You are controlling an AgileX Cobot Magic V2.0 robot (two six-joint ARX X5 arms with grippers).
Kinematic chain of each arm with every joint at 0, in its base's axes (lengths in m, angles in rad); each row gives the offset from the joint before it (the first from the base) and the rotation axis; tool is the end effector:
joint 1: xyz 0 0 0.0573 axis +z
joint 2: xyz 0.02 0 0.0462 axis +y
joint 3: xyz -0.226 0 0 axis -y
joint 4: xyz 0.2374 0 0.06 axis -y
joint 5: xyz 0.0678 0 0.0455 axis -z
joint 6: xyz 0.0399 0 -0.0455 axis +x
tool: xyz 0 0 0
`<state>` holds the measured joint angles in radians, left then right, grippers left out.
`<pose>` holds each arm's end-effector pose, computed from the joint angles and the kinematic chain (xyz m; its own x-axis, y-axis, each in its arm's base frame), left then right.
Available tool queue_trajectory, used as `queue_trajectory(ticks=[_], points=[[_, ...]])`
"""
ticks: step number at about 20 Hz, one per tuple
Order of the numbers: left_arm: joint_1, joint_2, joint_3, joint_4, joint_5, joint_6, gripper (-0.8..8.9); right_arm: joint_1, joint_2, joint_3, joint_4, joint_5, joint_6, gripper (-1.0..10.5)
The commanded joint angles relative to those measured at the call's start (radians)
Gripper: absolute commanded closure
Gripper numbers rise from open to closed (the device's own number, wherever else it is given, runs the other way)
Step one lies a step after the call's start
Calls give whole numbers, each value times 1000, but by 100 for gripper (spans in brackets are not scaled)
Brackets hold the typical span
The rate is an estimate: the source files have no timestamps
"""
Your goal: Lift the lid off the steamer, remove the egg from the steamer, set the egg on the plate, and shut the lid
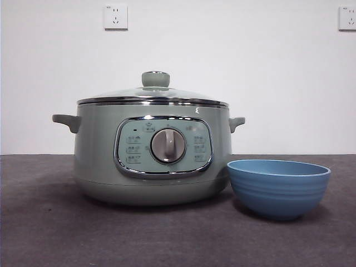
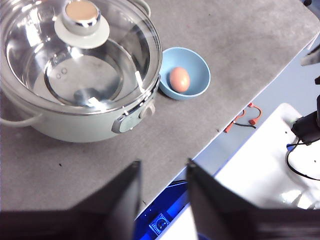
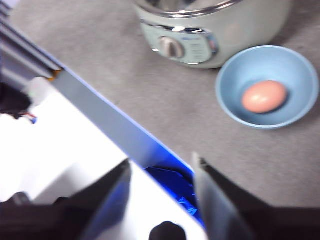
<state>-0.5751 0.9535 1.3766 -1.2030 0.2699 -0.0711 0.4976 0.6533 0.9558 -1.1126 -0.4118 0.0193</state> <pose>0.1256 -0.0941 0.3653 0.4300 -0.5965 -0.6778 0.6397 0.7310 -0.2375 0.0989 0.0719 0.2933 0.3641 0.6533 -0.6638 -0.6675 0.6801 0.3032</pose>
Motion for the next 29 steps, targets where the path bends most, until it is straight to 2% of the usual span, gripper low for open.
queue_trajectory(ticks=[1, 27, 29], points=[[-2, -2, 6, 2, 2, -3, 822, 2, 1, 2, 3, -16, 6, 958], [-1, -2, 6, 23, -6, -4, 816, 2, 1, 2, 4, -2, 9, 945], [-1, -2, 6, 29, -11, 14, 816, 2, 1, 2, 4, -2, 9, 945]])
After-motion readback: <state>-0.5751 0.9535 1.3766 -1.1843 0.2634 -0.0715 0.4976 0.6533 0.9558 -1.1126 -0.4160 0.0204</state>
